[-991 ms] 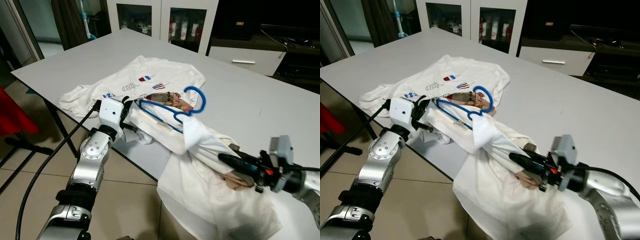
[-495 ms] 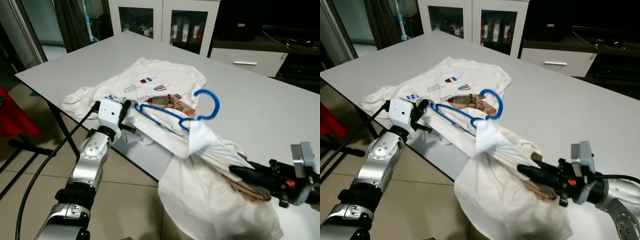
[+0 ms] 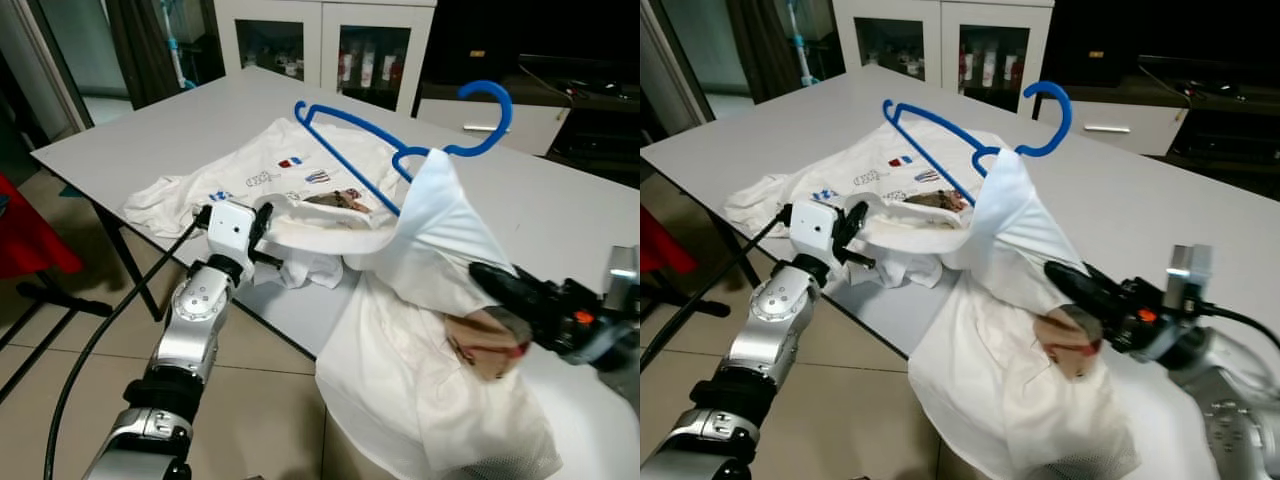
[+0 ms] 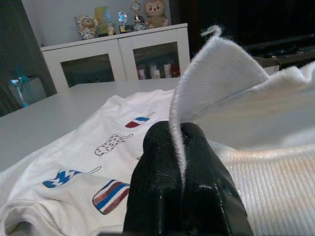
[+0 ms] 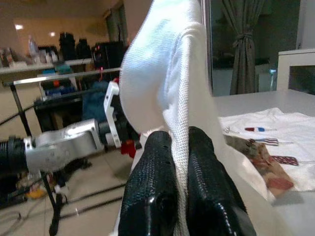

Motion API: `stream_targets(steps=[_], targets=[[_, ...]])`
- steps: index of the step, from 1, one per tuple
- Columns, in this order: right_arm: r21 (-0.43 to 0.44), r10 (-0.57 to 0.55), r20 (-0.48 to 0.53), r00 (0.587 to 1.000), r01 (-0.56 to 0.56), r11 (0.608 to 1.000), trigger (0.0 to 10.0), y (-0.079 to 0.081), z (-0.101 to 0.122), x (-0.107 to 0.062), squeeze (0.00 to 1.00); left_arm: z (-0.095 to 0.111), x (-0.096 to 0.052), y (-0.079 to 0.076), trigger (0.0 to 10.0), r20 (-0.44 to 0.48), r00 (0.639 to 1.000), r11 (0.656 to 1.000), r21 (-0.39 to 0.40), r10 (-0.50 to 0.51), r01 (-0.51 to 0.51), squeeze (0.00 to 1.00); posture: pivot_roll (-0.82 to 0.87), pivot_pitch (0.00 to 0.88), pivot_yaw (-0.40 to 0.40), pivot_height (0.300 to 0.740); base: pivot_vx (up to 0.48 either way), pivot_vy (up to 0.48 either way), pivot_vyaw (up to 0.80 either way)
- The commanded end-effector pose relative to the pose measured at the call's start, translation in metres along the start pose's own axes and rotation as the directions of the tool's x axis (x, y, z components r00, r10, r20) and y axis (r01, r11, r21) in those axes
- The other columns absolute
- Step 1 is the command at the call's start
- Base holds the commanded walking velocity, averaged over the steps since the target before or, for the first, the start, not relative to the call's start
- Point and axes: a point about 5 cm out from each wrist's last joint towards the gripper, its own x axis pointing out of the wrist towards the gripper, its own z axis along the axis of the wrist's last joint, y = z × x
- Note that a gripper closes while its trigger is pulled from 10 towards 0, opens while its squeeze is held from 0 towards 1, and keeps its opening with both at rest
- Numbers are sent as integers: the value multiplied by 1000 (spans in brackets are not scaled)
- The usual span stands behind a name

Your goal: Hang hanger

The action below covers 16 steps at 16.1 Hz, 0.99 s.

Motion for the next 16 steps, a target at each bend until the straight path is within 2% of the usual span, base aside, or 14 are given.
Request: stream_targets(steps=[1,4,5,8,9,13,14,15,16], targets=[[-13,31,14,999,-30,999,10000,4,4,8,0,4,3,-3,0,12,1000,1000,1,-10,10,0,47,32,27,740,0,0,0],[-9,-24,65,998,25,1000,10000,3,-8,45,0,12,11,-26,0,52,996,997,-22,-70,72,0,52,30,26,740,0,0,0],[-8,-59,78,995,59,998,10000,0,-10,50,0,14,13,-31,0,59,995,996,-27,-84,86,0,52,30,25,740,0,0,0],[3,-279,148,949,282,959,10000,-18,-18,84,0,22,17,-67,0,106,973,977,-31,-206,211,0,47,28,23,740,0,0,0],[12,-324,154,934,326,945,10000,-21,-20,92,0,22,16,-74,0,113,965,970,-20,-237,241,0,45,28,23,740,0,0,0],[-27,-465,144,873,473,880,10000,-26,-33,114,0,21,14,-85,0,123,950,956,-11,-288,292,0,48,32,19,740,0,0,0],[-37,-467,135,874,476,879,10000,-24,-37,118,0,20,13,-87,0,119,946,952,-15,-300,304,0,49,33,18,740,0,0,0],[-57,-446,126,886,456,888,10000,-20,-40,123,0,15,9,-91,0,102,931,936,26,-351,350,0,50,35,17,740,0,0,0],[-65,-437,123,891,446,893,10000,-18,-41,124,0,12,6,-94,3333,88,916,920,79,-390,384,0,54,37,12,740,0,0,0]])
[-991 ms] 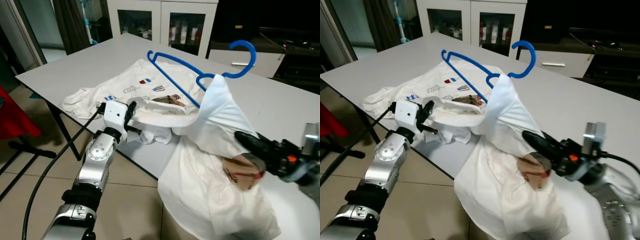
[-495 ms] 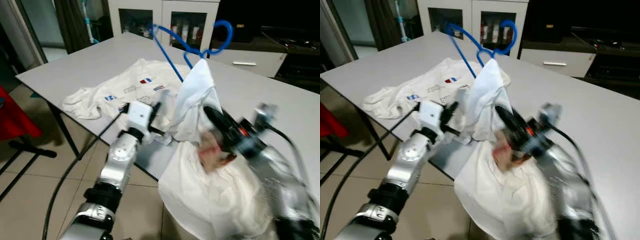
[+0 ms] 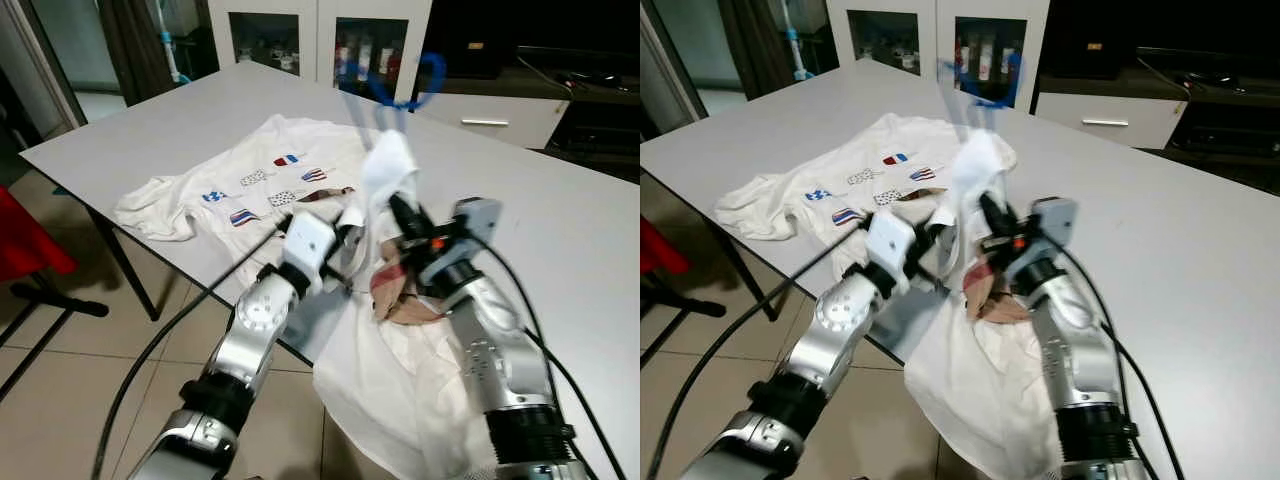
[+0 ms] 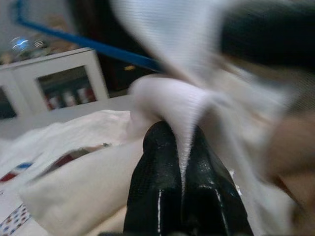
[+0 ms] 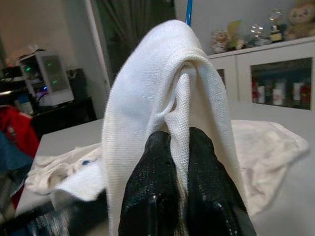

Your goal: Hang hanger

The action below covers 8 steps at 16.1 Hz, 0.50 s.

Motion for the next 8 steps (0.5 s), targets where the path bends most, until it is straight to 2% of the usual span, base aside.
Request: stream_targets(steps=[1,2,3,4,5,7,8], targets=[[-28,11,6,1000,-11,1000,10000,-1,1,-2,0,-5,-3,-4,10000,-26,999,992,116,-47,50,0,55,38,11,740,0,0,0],[-37,23,0,1000,-23,999,10000,-5,1,-6,0,-6,-4,2,10000,-32,999,992,121,-22,26,0,56,39,9,740,0,0,0],[-69,40,-9,999,-41,997,10000,-8,2,-11,0,-4,-6,10,10000,-9,1000,996,92,14,-13,0,56,39,9,740,0,0,0],[-121,43,-27,999,-46,992,10000,-15,3,-19,0,-1,-9,22,10000,18,997,994,83,77,-78,1000,56,39,5,740,0,0,0],[-139,41,-33,999,-45,989,10000,-18,3,-21,0,0,-10,25,10000,22,995,992,82,97,-99,1000,56,39,5,740,0,0,0],[-271,2,-80,997,-24,962,10000,-40,7,-37,0,0,-17,27,10000,34,999,984,172,33,-38,1000,52,39,4,740,0,0,0],[-303,-3,-91,996,-24,953,10000,-44,8,-41,0,1,-18,27,10000,43,999,979,202,13,-21,1000,49,38,4,740,0,0,0]])
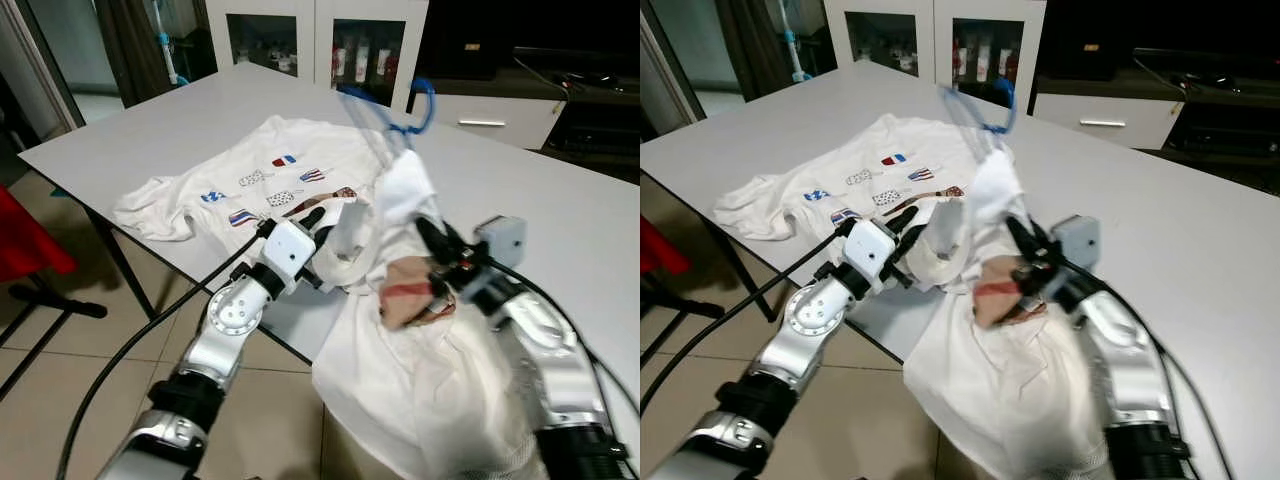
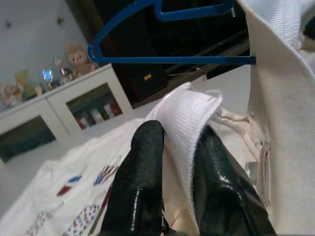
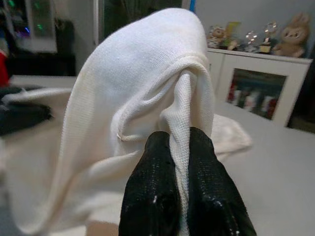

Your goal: Hang hanger

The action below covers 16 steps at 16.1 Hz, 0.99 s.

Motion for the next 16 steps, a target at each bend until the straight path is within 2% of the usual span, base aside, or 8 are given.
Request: stream_targets(steps=[1,6,7,8,10,12,14,16], targets=[[-37,2,1,1000,-2,999,10000,-4,1,-4,0,3,1,-4,10000,25,999,999,41,-37,36,1000,49,38,5,740,0,0,0],[-250,121,-64,991,-133,959,10000,4,-5,-13,0,16,-5,7,10000,112,991,977,206,-77,53,1000,52,33,5,740,0,0,0],[-315,153,-92,984,-175,933,10000,6,-7,-15,0,15,-9,5,10000,100,983,944,308,-156,118,1000,58,35,3,740,0,0,0],[-356,171,-111,979,-200,913,10000,7,-8,-16,0,13,-12,5,10000,82,978,918,367,-193,150,47,58,36,3,740,0,0,0],[-389,185,-119,976,-217,895,10000,6,-8,-16,0,11,-14,9,10000,80,981,915,381,-175,132,0,62,36,2,740,0,0,0],[-482,241,-166,956,-292,826,10000,10,-10,-18,0,13,-16,15,10000,96,985,903,419,-144,91,0,62,36,-1,740,0,0,0],[-504,268,-182,946,-324,800,10000,11,-13,-20,0,14,-16,15,10000,108,984,894,440,-141,80,0,64,36,-5,740,0,0,0],[-556,317,-256,913,-407,724,10000,11,-19,-36,0,13,-15,19,10000,106,987,891,449,-123,63,0,64,35,-6,740,0,0,0]])
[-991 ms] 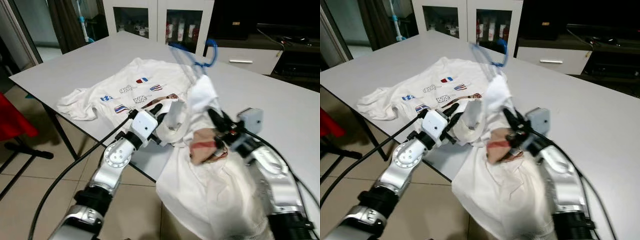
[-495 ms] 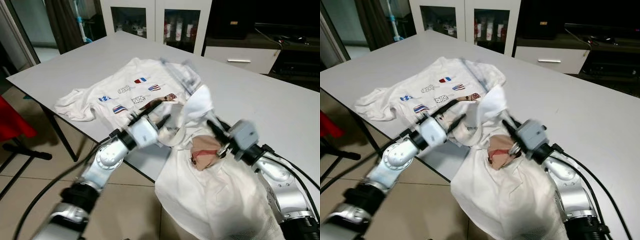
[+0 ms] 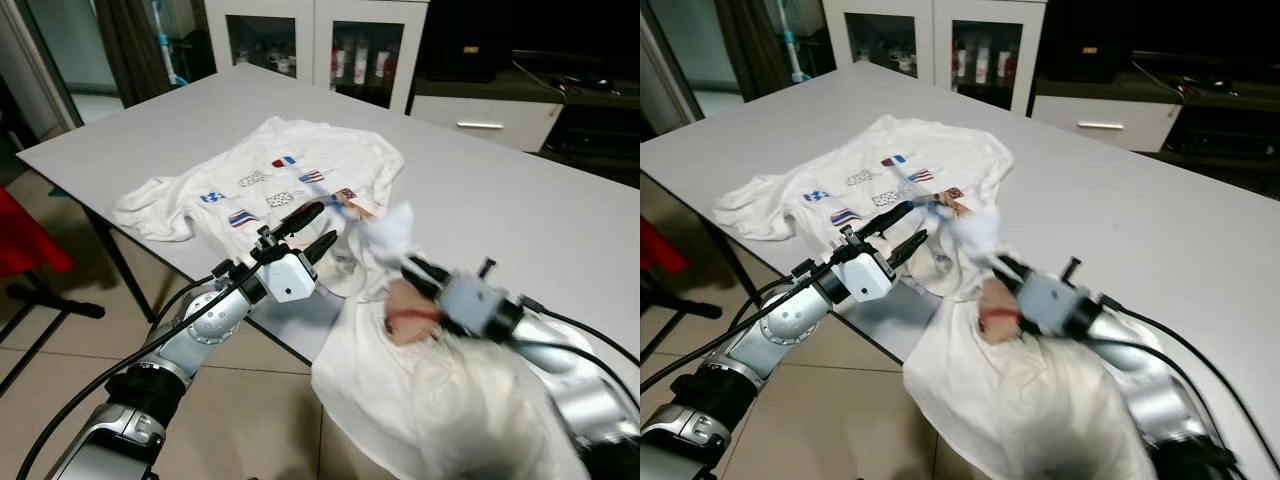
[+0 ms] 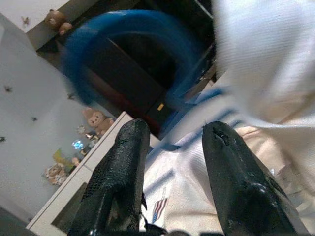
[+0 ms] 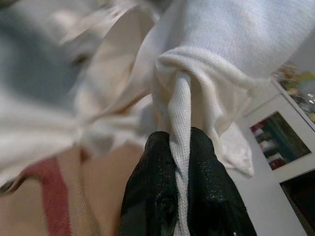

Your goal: Hang hanger

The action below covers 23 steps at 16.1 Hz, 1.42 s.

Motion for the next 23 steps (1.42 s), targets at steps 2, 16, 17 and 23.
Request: stream_targets(steps=[2,16,17,23], targets=[[-11,11,33,999,-10,1000,10000,0,4,-6,0,-6,0,4,10000,-24,1000,999,33,-16,17,0,60,34,-4,740,0,0,0],[-298,122,67,990,-97,950,10000,2,14,-8,0,-12,-3,-15,10000,-53,984,985,18,-173,174,0,58,29,3,740,0,0,0],[-322,121,56,991,-97,942,10000,1,13,-7,0,-13,-4,-17,10000,-58,981,982,18,-186,188,0,59,28,3,740,0,0,0],[-334,73,61,995,-49,941,10000,-5,12,-5,0,-15,-6,-27,0,-78,955,958,-12,-287,287,0,59,24,5,740,0,0,0]])
